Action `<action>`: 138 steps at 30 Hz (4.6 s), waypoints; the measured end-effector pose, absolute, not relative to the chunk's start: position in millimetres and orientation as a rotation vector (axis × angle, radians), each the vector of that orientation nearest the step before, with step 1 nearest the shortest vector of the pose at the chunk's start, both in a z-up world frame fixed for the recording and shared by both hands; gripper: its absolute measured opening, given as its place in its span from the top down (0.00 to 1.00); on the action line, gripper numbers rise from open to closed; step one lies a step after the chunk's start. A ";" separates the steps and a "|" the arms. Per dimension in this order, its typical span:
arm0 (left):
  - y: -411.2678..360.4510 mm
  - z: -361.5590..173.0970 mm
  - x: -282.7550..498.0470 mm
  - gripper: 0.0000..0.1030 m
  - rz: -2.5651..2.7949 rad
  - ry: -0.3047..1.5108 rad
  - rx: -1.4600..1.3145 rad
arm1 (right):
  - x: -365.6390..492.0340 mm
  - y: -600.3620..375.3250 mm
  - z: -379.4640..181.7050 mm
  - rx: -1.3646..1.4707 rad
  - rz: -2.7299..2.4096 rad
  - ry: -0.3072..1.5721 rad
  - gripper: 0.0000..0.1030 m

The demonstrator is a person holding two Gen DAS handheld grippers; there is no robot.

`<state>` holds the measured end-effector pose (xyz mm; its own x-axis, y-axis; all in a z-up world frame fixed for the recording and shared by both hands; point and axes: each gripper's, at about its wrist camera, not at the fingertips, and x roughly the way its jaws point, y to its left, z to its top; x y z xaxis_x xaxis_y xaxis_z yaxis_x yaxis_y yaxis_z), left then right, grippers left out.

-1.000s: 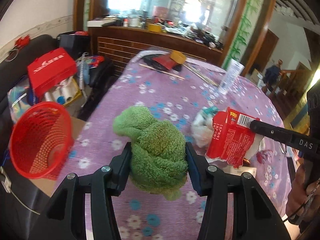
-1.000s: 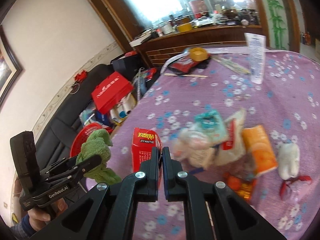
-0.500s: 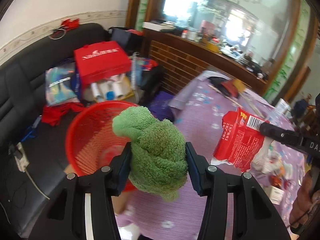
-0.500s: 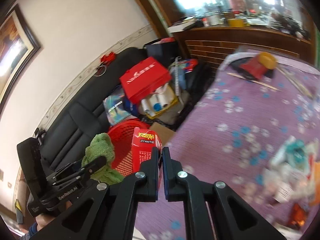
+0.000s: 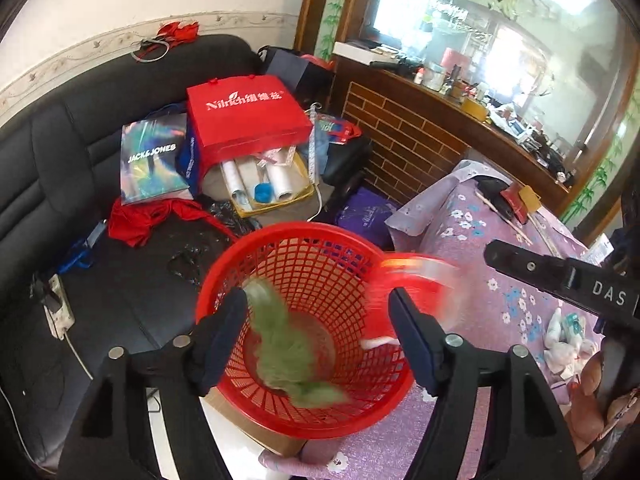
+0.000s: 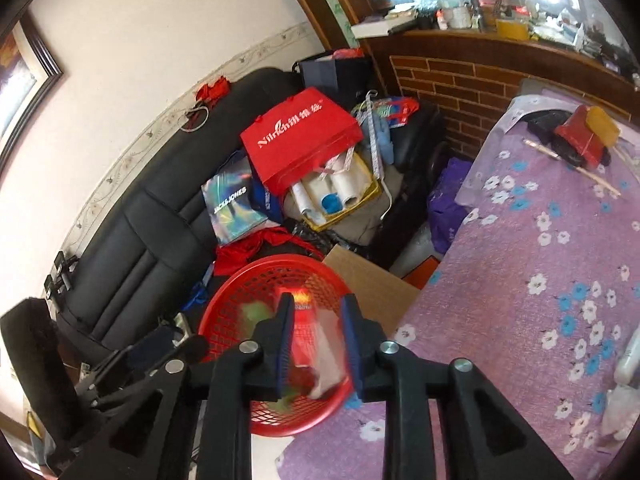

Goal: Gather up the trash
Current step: 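Grasp the white medicine box with the left tool while the right tool reaches the red-and-white bag, then lift the white medicine box with the left tool while the right tool grasps the red-and-white bag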

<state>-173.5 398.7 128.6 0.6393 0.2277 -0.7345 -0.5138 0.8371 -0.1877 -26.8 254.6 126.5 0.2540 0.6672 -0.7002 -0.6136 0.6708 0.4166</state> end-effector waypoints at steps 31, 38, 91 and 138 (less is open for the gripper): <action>-16.1 89.3 -97.7 0.17 -0.530 0.897 0.241 | -154.1 -205.6 85.7 0.462 0.170 1.042 0.61; -60.8 52.7 -51.0 0.16 -0.621 1.000 0.309 | -177.9 -254.2 88.7 0.494 0.115 1.010 0.57; 8.2 46.4 -109.9 0.21 -0.331 1.007 0.250 | -71.4 -256.9 73.9 0.520 0.128 1.007 0.63; 70.2 83.9 -134.7 0.49 -0.131 0.865 0.022 | -118.8 -92.8 82.4 0.079 0.451 1.002 0.63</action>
<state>-134.7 70.2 83.9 0.6414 -0.1056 -0.7600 0.1237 0.9918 -0.0333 -118.8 -92.8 82.4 0.4548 0.4006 -0.7954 -0.3291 0.9055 0.2678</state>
